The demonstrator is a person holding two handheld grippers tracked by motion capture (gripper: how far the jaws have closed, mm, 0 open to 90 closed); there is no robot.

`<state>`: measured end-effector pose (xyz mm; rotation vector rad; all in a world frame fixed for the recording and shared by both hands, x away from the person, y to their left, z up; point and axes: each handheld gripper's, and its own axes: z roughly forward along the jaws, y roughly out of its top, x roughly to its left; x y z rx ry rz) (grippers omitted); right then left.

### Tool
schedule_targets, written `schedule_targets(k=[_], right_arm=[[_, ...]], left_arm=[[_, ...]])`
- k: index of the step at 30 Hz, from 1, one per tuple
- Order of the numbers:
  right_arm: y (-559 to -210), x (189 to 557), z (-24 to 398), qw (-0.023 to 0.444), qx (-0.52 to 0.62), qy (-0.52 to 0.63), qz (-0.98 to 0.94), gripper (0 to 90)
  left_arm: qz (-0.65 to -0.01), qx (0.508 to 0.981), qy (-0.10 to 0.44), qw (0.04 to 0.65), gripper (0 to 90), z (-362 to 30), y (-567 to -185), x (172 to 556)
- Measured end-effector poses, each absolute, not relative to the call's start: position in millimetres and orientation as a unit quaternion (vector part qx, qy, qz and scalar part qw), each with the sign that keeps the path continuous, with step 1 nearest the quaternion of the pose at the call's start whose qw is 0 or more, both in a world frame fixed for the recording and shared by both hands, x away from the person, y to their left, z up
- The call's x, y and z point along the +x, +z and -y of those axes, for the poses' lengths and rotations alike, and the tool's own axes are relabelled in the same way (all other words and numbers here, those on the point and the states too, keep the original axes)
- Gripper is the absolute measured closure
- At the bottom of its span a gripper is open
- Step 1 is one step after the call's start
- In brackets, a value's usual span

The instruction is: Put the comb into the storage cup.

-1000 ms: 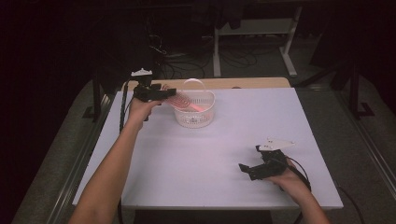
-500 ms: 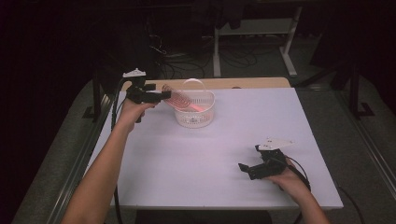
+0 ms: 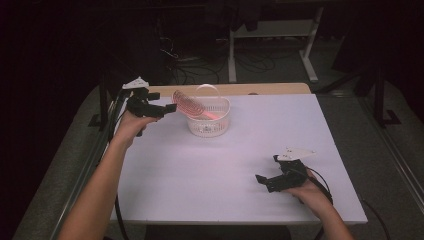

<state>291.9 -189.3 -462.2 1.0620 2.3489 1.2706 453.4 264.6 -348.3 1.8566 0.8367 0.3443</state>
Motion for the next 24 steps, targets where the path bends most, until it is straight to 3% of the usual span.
schedule_targets(k=[24], right_arm=[[-459.0,290.6,191.2,0.141,0.368,0.435,-0.809,0.4]], left_arm=[[-0.290,0.791,0.116,0.526,0.0,-269.0,-365.2,384.2]])
